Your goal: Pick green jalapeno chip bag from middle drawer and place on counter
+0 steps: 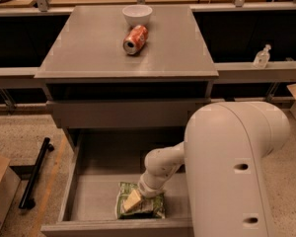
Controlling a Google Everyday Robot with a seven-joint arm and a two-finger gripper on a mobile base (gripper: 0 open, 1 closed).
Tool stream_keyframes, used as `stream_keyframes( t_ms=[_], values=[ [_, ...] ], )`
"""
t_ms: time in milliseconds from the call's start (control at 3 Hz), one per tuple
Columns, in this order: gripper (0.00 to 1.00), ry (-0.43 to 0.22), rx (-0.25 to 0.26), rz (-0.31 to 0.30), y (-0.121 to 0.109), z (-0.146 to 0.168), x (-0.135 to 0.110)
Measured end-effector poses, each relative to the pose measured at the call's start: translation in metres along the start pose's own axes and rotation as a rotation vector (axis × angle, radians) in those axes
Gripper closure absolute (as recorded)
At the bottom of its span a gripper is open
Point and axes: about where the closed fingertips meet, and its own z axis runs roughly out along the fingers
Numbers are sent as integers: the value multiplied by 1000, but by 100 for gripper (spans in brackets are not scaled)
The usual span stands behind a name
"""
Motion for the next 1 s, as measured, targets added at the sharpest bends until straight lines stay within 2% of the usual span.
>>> stream_keyframes(
  t_ms=[667,1000],
  values=[
    [64,0,-1,1,2,-5,0],
    [87,-56,-46,-38,14,-29,-9]
  ],
)
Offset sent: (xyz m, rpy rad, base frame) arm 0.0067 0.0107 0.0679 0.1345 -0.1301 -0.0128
